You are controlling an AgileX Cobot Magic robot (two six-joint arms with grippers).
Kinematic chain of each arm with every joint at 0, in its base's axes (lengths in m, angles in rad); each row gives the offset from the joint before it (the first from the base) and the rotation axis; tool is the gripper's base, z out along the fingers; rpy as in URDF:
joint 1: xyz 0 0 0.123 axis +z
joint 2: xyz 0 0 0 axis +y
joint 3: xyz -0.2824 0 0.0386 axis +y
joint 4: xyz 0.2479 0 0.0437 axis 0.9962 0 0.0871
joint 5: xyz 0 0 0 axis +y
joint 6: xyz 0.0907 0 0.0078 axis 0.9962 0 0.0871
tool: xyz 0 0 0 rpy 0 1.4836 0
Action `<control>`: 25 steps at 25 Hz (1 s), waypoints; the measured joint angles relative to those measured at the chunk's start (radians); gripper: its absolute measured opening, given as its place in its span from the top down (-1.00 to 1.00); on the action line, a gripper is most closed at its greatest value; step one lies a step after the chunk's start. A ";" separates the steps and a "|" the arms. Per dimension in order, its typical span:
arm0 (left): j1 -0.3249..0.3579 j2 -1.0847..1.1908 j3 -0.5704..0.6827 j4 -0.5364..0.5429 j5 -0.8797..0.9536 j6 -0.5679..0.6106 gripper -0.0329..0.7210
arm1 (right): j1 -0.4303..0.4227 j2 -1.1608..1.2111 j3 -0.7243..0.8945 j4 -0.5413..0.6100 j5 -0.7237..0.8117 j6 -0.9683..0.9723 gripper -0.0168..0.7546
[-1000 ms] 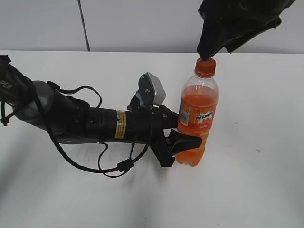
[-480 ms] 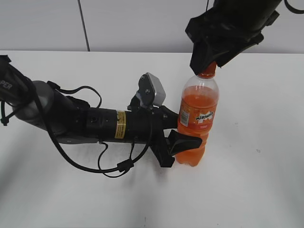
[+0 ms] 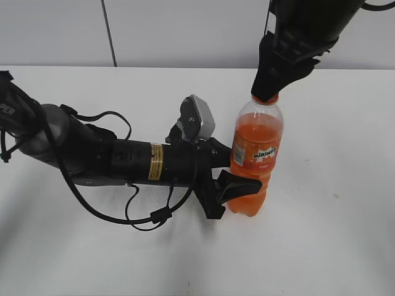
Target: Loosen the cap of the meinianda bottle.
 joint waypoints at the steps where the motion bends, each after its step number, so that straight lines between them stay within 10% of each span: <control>1: 0.000 0.000 0.000 0.007 0.000 0.004 -0.13 | 0.000 0.000 0.000 0.003 0.004 -0.119 0.26; 6: 0.001 -0.001 -0.003 0.031 0.001 0.011 -0.13 | 0.000 0.000 -0.001 0.003 0.012 -0.619 0.26; 13: 0.001 -0.001 -0.007 0.042 0.003 0.011 -0.13 | 0.000 -0.005 -0.001 0.003 0.017 -0.727 0.25; 19: 0.001 -0.001 -0.007 0.059 -0.001 0.018 -0.13 | 0.000 -0.068 -0.001 0.008 0.006 -0.556 -0.41; 25: 0.001 -0.001 -0.007 0.062 -0.002 0.019 -0.13 | 0.000 -0.115 -0.001 0.005 0.006 0.053 -0.52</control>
